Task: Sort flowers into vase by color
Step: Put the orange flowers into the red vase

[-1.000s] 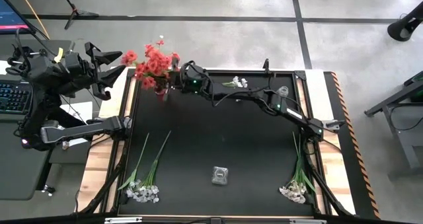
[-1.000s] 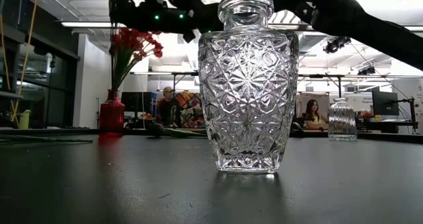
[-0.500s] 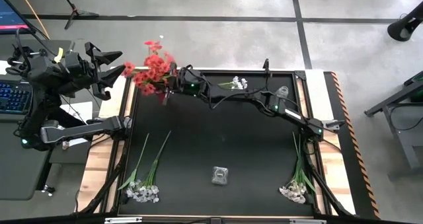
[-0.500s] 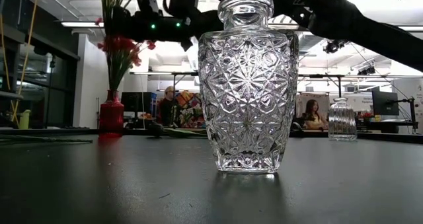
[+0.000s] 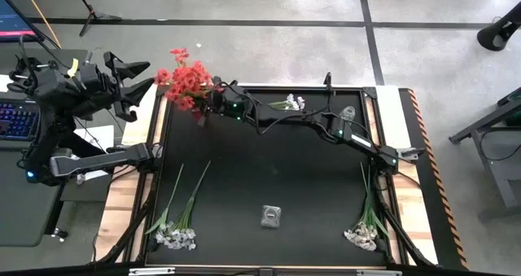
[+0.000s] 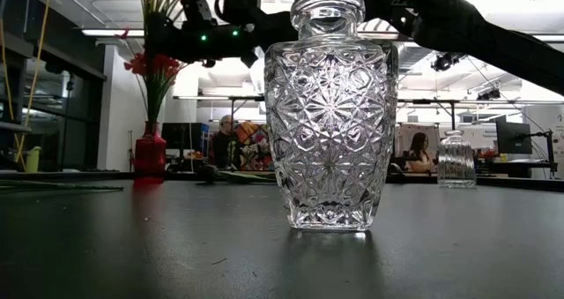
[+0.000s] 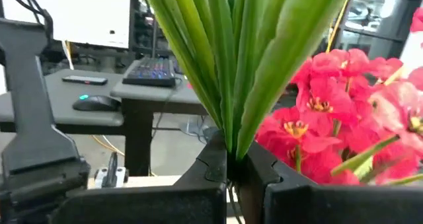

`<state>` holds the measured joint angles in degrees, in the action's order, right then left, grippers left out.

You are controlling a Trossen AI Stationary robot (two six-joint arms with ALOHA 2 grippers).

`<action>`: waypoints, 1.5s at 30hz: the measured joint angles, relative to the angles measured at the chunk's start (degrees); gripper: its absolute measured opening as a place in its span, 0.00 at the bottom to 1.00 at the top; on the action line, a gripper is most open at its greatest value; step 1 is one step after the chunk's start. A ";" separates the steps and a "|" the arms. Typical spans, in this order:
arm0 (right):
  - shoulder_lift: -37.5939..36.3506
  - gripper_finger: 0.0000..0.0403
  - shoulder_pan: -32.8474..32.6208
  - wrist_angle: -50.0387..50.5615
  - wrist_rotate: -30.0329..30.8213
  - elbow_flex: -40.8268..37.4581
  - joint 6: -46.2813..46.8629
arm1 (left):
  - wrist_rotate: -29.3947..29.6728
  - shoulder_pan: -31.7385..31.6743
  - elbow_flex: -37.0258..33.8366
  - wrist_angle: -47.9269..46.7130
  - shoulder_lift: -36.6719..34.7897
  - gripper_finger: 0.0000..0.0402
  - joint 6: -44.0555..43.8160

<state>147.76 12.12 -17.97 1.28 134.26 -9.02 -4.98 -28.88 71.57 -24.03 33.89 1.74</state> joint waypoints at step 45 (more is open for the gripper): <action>-0.90 0.00 1.36 3.20 -0.48 -0.09 6.59 | 35.24 -0.04 -17.40 -54.46 4.38 0.33 -43.15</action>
<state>146.87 13.48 -14.77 0.80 134.17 -2.42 30.26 -28.93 54.17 -78.49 38.27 -41.41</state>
